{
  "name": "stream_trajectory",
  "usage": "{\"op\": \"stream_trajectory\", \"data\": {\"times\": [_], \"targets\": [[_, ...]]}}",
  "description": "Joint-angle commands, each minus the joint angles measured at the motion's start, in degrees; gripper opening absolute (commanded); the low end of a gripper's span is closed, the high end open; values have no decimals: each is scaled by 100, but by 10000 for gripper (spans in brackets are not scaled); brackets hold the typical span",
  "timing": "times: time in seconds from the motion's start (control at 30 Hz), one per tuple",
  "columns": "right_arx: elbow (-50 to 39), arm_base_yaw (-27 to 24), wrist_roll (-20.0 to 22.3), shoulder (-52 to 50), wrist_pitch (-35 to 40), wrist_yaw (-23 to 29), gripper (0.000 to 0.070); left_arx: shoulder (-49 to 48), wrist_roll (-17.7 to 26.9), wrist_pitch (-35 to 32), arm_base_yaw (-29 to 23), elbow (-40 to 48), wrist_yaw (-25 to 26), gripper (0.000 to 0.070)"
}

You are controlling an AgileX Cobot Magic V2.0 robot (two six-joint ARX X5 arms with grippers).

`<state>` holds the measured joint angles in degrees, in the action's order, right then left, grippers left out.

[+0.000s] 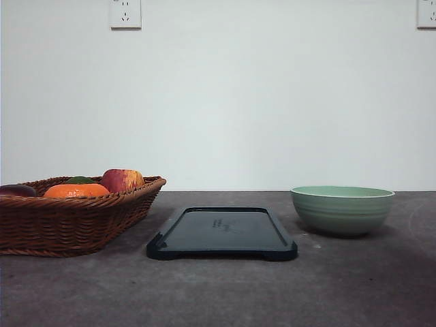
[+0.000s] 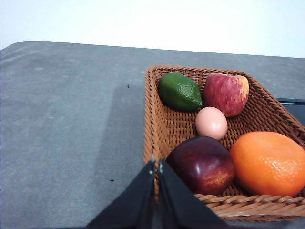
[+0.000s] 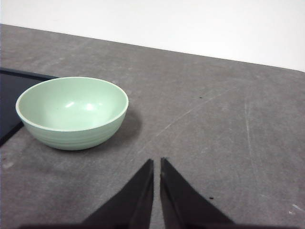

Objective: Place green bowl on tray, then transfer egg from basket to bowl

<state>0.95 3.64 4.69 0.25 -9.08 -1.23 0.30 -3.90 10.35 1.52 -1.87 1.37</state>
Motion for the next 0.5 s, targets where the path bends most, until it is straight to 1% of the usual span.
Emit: {"op": "stream_trajectory", "data": {"times": [0.0, 0.07, 0.17, 0.23, 0.3, 0.33, 0.4, 0.47], "targets": [[-22, -2, -17, -4, 107, 20, 17, -11, -33, 35, -11, 107, -11, 0], [-22, -2, -24, -4, 241, 20, 17, -11, -308, 35, -11, 107, -9, 0], [-22, -2, -218, -4, 269, -52, 17, -11, -881, 35, -11, 107, -9, 0], [-22, -2, -517, -4, 289, -44, 17, -11, -1306, 35, -11, 107, -9, 0], [-20, -2, -1075, -4, 291, -39, 16, -11, -1820, 37, -11, 107, -6, 0], [-20, -2, -1444, -4, 293, -39, 10, -11, -2145, 35, -11, 107, 0, 0], [-20, -2, -2047, -4, 293, -24, 9, -11, -2757, 15, -11, 107, 2, 0], [-15, -2, -2749, -4, 325, -32, 9, -11, -3584, -53, -11, 103, 17, 0]]}}
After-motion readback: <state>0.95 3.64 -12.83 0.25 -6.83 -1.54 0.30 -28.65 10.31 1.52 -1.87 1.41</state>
